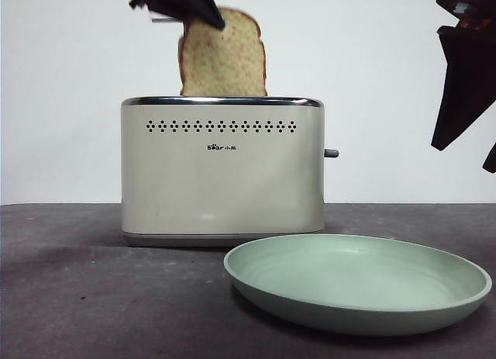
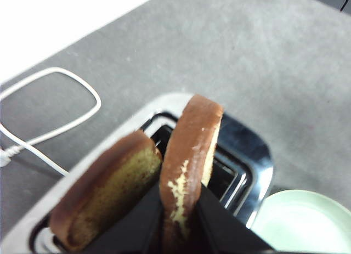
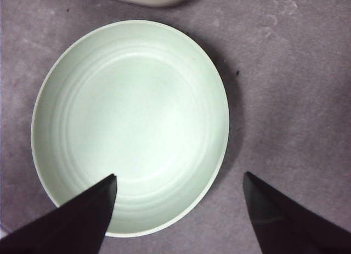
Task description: Take the bread from the toaster,put the bread on the plate,put the plate on the table
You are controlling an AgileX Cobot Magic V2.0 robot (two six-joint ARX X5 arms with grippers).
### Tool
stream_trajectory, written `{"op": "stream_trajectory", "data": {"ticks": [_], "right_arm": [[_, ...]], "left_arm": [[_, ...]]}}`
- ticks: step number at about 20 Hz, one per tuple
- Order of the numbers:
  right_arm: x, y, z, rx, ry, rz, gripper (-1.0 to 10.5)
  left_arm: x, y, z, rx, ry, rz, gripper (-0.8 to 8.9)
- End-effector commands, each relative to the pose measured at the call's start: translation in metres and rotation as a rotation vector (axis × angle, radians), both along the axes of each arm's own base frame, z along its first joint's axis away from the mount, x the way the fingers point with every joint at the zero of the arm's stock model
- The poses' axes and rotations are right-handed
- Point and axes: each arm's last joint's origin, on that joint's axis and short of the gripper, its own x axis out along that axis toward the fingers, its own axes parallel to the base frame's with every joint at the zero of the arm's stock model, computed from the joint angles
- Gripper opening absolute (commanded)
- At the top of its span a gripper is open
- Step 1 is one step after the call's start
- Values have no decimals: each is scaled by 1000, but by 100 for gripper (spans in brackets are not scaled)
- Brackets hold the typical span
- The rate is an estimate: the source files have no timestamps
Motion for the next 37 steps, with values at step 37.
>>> {"op": "stream_trajectory", "data": {"ticks": [37], "right_arm": [[25,7,-17,-27,46,-35,336]], "left_arm": [[-195,81,-47,-201,138,-1,5]]}}
